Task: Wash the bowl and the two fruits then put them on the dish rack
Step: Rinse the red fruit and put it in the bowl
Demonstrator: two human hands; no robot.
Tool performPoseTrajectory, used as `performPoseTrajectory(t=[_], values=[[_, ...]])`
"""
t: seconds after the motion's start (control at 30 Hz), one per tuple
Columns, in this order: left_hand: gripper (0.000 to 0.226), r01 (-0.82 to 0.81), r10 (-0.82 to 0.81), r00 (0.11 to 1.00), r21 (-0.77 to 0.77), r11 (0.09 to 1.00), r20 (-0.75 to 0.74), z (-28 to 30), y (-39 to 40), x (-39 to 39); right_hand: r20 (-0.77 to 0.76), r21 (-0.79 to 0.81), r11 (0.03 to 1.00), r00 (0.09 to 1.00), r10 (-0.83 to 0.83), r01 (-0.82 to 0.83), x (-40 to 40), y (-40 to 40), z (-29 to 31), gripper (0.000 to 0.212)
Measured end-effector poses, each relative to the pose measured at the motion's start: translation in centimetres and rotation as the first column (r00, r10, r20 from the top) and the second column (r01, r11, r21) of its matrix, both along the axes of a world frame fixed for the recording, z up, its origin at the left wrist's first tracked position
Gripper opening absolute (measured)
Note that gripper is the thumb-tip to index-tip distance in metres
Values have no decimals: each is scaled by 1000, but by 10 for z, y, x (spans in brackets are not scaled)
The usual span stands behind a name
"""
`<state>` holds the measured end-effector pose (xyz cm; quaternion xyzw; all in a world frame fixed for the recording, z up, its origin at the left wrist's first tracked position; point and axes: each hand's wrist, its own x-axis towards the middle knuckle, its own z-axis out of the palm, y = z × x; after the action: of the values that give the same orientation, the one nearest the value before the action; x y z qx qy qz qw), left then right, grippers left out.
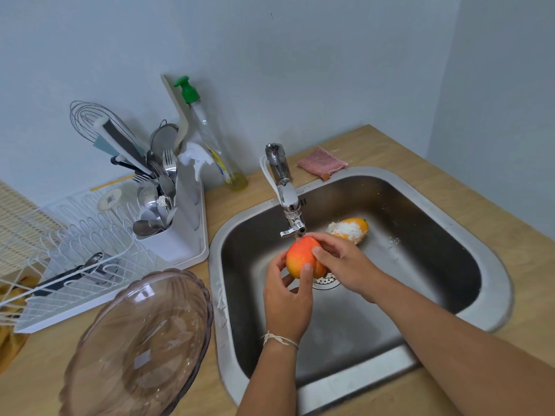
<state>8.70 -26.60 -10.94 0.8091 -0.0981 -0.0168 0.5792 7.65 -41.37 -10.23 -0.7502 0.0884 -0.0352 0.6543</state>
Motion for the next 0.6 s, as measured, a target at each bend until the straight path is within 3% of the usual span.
performPoseTrajectory(t=[0.1,0.4,0.6], values=[[66,36,-29,994,66,997,-103,-9,-1,3,24,14,999,998,-52,52,0,-1,2,30],[89,83,-79,996,147,986,-31,-8,-2,0,25,-114,987,994,-110,112,2,-2,-1,30],[70,125,-119,991,113,986,-62,-11,-2,0,29,-274,955,993,-113,117,2,-4,-7,28]])
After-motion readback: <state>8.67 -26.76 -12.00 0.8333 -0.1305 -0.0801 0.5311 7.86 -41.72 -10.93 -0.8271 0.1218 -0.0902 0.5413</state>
